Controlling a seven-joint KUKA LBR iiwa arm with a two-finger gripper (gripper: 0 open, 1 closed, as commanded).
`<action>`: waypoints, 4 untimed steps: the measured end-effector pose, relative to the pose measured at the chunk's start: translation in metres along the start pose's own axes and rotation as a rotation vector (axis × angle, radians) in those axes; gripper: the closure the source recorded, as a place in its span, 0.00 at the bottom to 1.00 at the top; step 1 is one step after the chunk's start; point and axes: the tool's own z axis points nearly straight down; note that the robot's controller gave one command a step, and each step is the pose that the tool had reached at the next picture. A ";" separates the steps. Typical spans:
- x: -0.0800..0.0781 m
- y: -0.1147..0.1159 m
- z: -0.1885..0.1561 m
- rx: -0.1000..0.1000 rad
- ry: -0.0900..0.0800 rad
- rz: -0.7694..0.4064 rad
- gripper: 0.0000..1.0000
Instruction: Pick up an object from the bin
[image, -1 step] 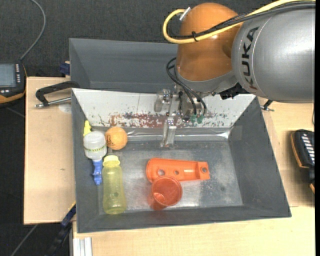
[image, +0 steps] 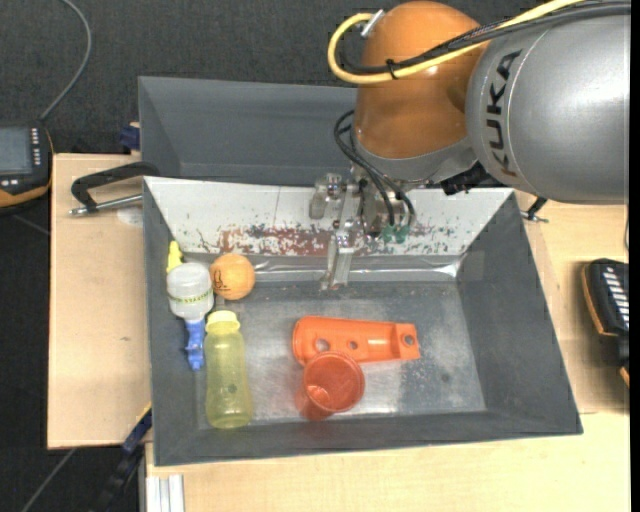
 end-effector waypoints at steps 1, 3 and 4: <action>0.024 0.000 0.028 -0.001 -0.007 -0.119 0.00; 0.077 -0.002 0.086 -0.002 -0.008 -0.113 0.00; 0.079 -0.025 0.139 -0.002 -0.004 -0.133 0.00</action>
Offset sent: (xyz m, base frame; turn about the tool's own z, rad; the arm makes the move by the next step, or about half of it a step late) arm -0.0810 0.0077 -0.0562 -0.1748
